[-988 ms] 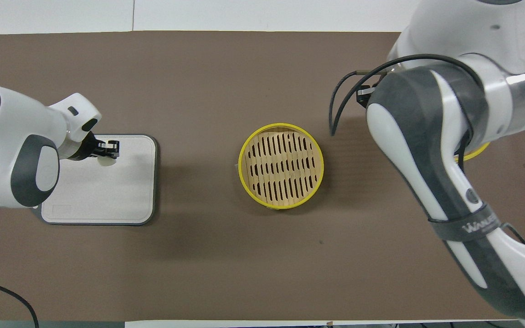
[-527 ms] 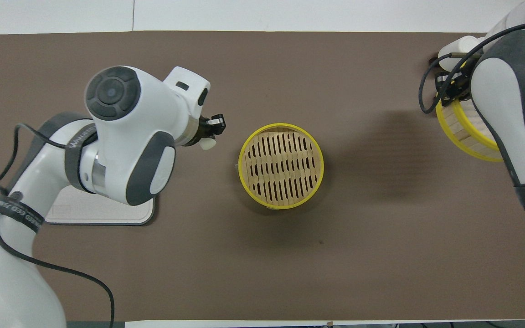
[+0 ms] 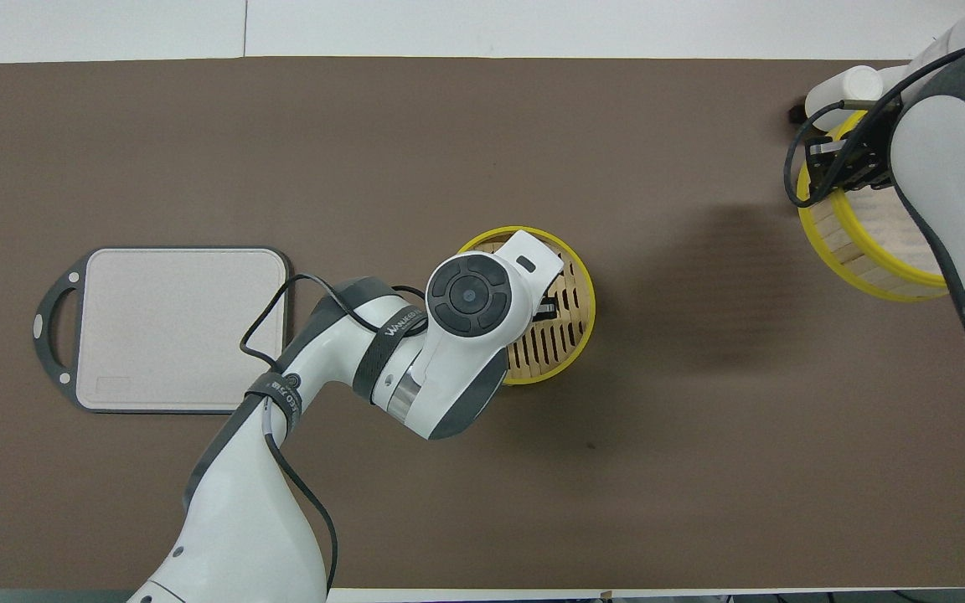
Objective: Place bun in steamer
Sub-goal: 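Lower the bun into the open steamer with the left gripper and release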
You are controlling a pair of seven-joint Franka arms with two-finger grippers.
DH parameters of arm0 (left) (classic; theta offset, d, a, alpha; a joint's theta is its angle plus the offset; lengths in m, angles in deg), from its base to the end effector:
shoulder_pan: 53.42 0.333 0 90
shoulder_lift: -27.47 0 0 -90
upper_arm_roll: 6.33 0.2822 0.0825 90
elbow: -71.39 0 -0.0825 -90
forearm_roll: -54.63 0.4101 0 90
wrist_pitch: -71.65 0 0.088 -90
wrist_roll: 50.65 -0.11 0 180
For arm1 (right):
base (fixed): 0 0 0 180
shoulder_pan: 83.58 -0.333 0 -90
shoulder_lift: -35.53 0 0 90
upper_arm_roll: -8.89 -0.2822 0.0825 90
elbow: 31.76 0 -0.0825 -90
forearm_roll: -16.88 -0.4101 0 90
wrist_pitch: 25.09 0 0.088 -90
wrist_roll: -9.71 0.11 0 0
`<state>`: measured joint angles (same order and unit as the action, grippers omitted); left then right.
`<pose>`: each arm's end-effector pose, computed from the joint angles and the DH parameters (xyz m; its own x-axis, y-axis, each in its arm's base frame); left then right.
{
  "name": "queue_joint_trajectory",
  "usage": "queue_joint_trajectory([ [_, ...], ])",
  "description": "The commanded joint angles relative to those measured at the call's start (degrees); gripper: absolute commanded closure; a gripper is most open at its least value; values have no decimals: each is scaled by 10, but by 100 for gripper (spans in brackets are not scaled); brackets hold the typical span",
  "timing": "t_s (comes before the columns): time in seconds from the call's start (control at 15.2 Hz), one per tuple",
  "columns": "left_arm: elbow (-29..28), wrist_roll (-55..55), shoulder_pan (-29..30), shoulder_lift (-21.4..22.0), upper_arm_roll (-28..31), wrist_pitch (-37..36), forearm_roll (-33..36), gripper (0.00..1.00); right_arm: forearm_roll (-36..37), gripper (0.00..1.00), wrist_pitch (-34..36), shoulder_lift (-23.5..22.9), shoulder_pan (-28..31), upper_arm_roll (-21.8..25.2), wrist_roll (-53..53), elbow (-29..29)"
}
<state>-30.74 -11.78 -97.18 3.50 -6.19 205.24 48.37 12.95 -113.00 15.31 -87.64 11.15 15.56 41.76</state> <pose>0.4847 -0.4649 0.2849 0.9990 -0.0097 0.0443 -0.0161 -0.9889 0.1476 0.6652 0.0327 0.5068 0.9921 -0.0671 -0.1063 -0.0722 -0.9964 -0.0442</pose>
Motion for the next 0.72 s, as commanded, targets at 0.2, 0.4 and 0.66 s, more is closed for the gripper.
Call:
queue_joint_trajectory([
  [0.2, -7, 9, -12, 7, 11, 7, 12, 0, -27, 100, 0, 21, -32, -6, -1, 18],
  [0.4, -7, 28, -11, 7, 11, 3, 12, 0, -27, 100, -2, 23, -66, -6, 26, 22],
  [0.66, -9, 22, 30, 67, 14, -83, 12, 0, -27, 100, -34, 29, -97, -6, 66, 37],
])
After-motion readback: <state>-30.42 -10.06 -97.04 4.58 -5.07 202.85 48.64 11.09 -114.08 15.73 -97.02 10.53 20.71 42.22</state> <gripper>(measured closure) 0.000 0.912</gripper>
